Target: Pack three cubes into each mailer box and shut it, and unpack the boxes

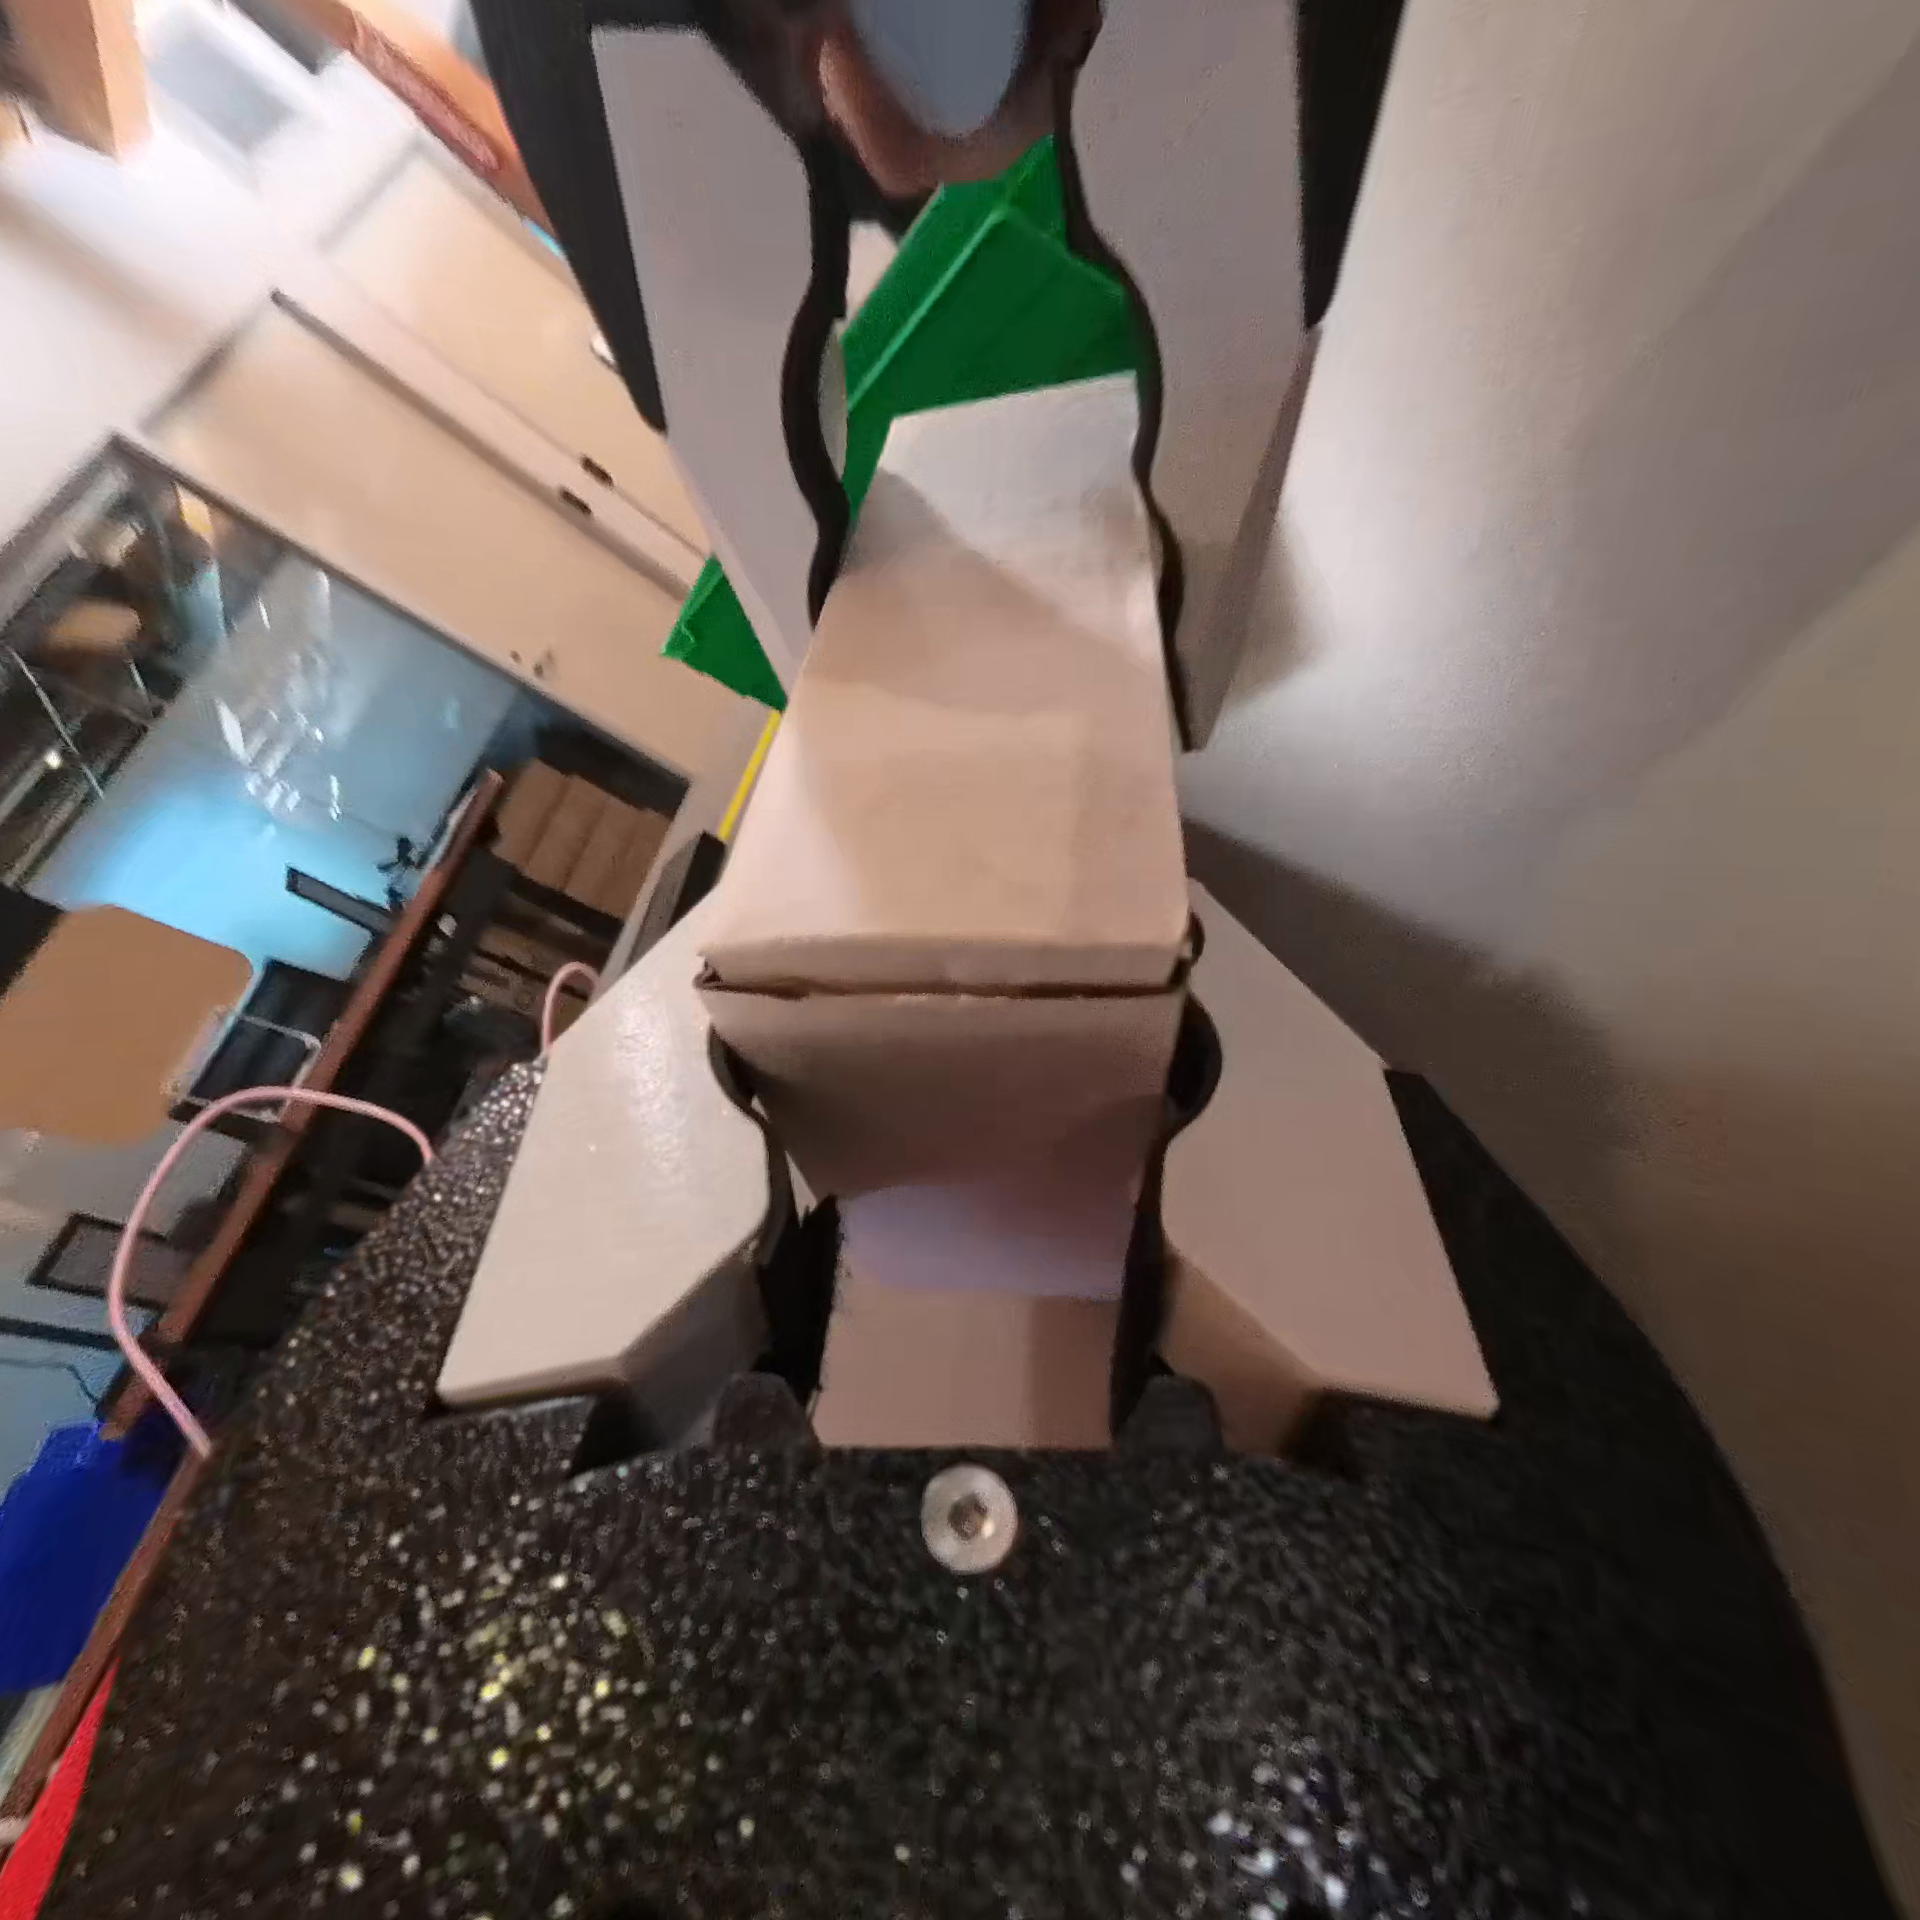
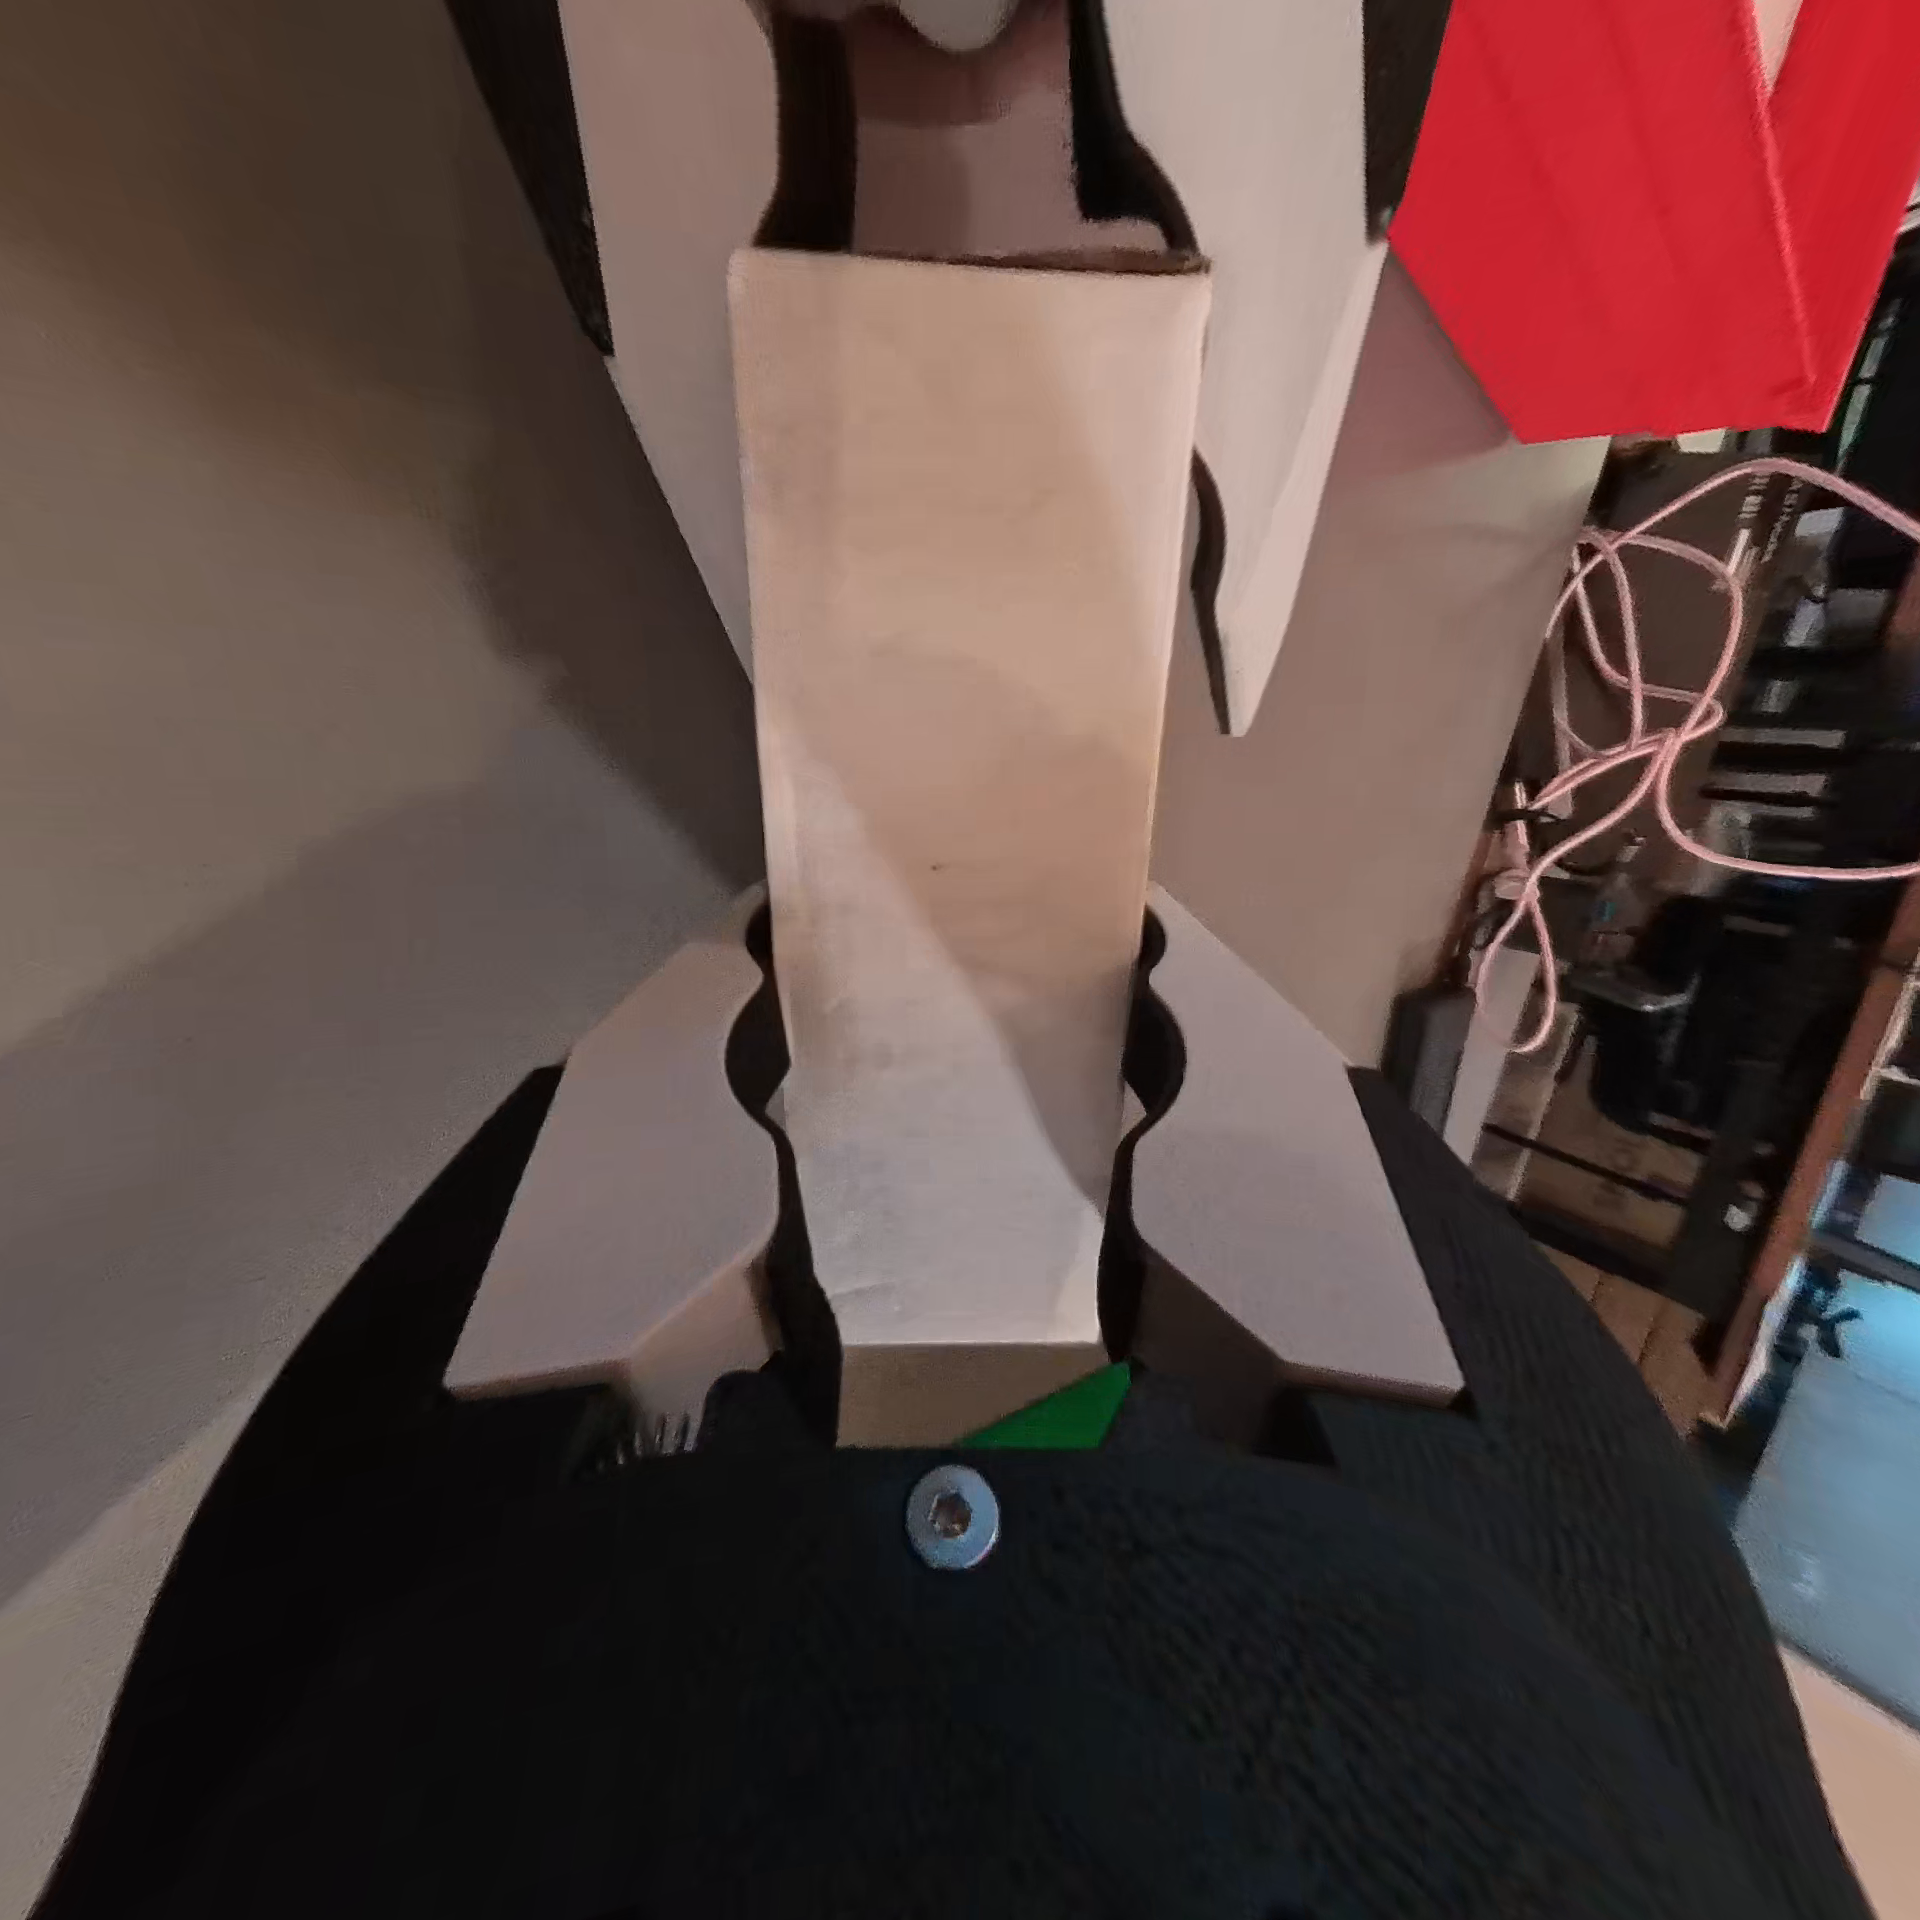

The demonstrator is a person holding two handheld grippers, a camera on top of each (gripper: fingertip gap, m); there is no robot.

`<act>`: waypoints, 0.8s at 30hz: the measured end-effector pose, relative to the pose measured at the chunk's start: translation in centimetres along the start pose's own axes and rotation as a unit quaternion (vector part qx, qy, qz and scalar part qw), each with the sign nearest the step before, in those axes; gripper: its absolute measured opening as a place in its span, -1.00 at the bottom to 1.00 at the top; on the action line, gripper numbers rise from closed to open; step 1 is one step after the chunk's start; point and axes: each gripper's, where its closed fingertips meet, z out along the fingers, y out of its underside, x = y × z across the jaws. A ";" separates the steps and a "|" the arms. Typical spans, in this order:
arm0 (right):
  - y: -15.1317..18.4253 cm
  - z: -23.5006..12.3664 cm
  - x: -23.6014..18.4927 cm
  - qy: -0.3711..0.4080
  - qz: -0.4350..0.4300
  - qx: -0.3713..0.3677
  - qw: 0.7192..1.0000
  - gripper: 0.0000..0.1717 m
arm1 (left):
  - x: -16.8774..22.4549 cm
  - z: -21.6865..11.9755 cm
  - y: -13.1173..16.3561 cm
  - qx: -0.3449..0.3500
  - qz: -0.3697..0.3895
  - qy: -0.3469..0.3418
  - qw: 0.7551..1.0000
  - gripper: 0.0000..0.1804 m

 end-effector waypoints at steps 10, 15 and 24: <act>3.0 -8.3 3.7 0.134 0.056 0.050 0.988 -0.28 | -6.3 -2.9 -1.8 0.098 -0.115 -0.142 0.978 0.12; 11.5 -14.3 8.6 0.223 0.082 -0.031 0.971 -0.28 | -7.3 -3.2 -1.1 0.090 -0.136 -0.166 0.973 0.06; 29.5 -12.0 11.7 0.158 0.035 -0.271 0.949 -0.27 | -5.8 -2.2 -0.6 0.075 -0.112 -0.130 0.982 0.04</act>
